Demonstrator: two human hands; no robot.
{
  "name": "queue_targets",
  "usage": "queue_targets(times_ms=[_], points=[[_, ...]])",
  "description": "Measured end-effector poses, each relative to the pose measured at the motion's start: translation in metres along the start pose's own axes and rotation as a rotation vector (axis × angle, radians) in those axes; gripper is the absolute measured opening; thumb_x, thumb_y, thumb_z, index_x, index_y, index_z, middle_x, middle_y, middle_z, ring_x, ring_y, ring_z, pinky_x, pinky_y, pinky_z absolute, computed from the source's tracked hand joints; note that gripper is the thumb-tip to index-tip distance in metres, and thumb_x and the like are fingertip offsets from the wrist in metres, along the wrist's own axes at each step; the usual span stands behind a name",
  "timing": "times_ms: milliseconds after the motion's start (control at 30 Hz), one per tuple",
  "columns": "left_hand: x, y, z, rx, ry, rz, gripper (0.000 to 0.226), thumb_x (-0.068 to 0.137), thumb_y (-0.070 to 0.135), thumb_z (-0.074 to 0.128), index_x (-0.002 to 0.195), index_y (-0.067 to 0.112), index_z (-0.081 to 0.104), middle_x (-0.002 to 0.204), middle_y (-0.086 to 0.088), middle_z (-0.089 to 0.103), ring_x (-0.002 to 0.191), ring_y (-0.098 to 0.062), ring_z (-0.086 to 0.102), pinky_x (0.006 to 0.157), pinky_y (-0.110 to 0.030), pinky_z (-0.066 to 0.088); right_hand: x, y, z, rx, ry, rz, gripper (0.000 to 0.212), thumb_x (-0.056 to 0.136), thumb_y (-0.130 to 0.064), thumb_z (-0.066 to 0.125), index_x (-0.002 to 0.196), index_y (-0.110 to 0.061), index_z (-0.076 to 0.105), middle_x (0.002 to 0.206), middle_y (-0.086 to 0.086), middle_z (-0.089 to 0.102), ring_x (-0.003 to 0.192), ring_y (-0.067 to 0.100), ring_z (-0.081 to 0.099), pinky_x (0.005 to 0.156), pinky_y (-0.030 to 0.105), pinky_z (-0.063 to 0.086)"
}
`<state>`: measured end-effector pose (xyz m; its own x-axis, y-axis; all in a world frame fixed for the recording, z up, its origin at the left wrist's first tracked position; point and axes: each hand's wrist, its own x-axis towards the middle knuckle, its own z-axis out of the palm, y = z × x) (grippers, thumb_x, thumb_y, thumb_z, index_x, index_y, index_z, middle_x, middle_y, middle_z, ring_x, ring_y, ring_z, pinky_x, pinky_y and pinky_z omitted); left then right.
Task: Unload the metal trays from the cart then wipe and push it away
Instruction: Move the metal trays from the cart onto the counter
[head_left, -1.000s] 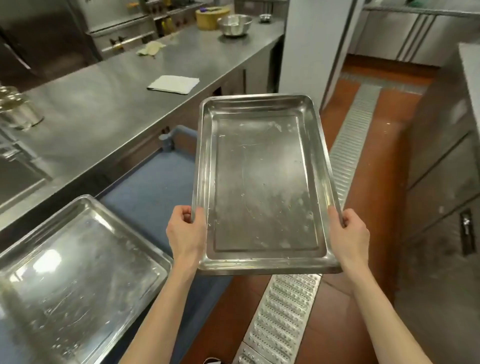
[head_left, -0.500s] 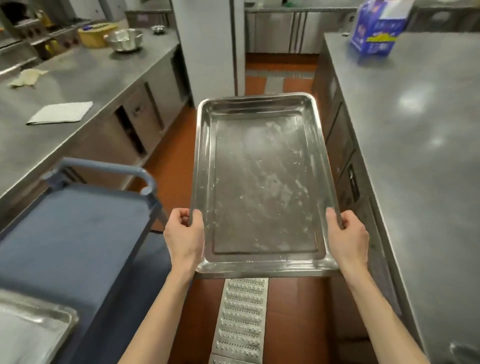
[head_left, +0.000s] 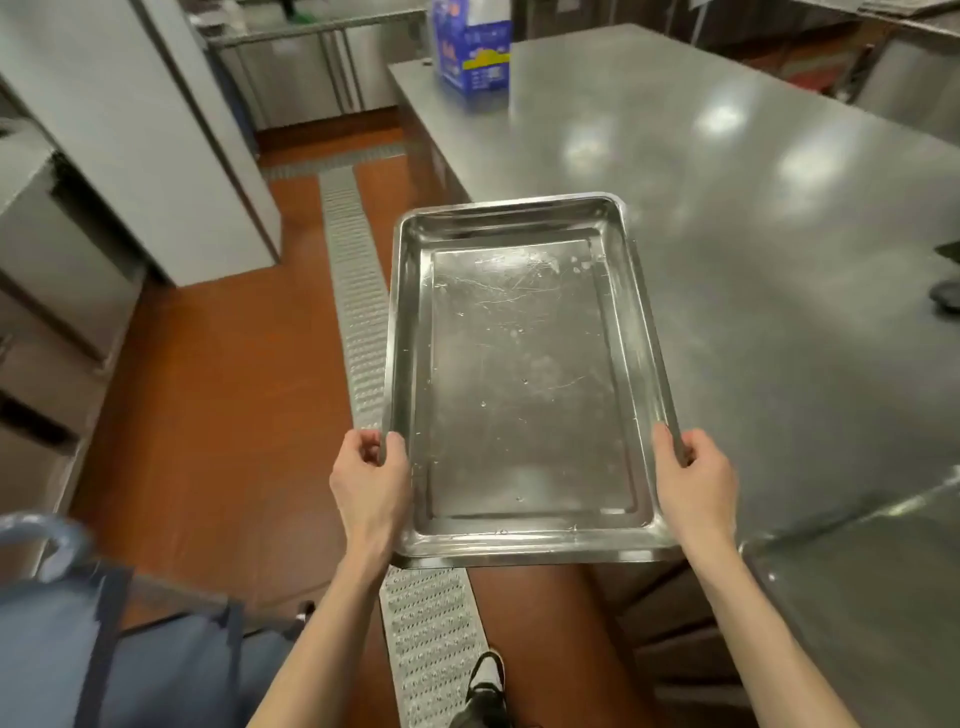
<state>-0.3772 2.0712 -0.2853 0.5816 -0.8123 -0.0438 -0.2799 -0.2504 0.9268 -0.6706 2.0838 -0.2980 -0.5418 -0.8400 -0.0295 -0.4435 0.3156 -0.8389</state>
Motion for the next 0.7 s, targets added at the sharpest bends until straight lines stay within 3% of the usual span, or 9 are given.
queue_targets(times_ms=[167, 367, 533, 700], points=[[0.017, 0.022, 0.053, 0.012, -0.178, 0.073, 0.013, 0.097, 0.016, 0.061, 0.091, 0.005, 0.064, 0.075, -0.002, 0.058, 0.066, -0.015, 0.048, 0.067, -0.032, 0.042, 0.006, 0.020, -0.021, 0.015, 0.158, 0.075, 0.049, 0.106, -0.038, 0.056, 0.069, -0.012, 0.035, 0.064, 0.007, 0.036, 0.059, 0.022, 0.030, 0.058, 0.039, 0.033], [0.032, 0.042, 0.120, 0.022, -0.400, 0.145, 0.008, 0.098, 0.017, 0.061, 0.093, 0.012, 0.066, 0.084, -0.009, 0.066, 0.072, -0.014, 0.053, 0.068, -0.028, 0.046, 0.007, 0.043, -0.041, 0.018, 0.370, 0.201, 0.048, 0.105, -0.036, 0.058, 0.070, -0.012, 0.035, 0.062, 0.004, 0.037, 0.057, 0.020, 0.033, 0.060, 0.025, 0.036], [0.020, 0.056, 0.177, 0.005, -0.583, 0.207, 0.009, 0.097, 0.016, 0.061, 0.091, 0.013, 0.067, 0.081, -0.001, 0.063, 0.070, -0.011, 0.053, 0.068, -0.024, 0.046, -0.001, 0.063, -0.068, 0.020, 0.536, 0.329, 0.047, 0.103, -0.036, 0.060, 0.071, -0.011, 0.037, 0.061, 0.005, 0.039, 0.058, 0.023, 0.036, 0.062, 0.041, 0.037], [-0.011, 0.067, 0.226, 0.014, -0.765, 0.267, 0.009, 0.096, 0.015, 0.063, 0.090, 0.010, 0.067, 0.081, -0.004, 0.066, 0.071, -0.014, 0.055, 0.069, -0.027, 0.047, -0.017, 0.088, -0.101, -0.001, 0.685, 0.454, 0.046, 0.101, -0.036, 0.063, 0.071, -0.013, 0.037, 0.060, 0.004, 0.039, 0.058, 0.024, 0.037, 0.061, 0.042, 0.036]])
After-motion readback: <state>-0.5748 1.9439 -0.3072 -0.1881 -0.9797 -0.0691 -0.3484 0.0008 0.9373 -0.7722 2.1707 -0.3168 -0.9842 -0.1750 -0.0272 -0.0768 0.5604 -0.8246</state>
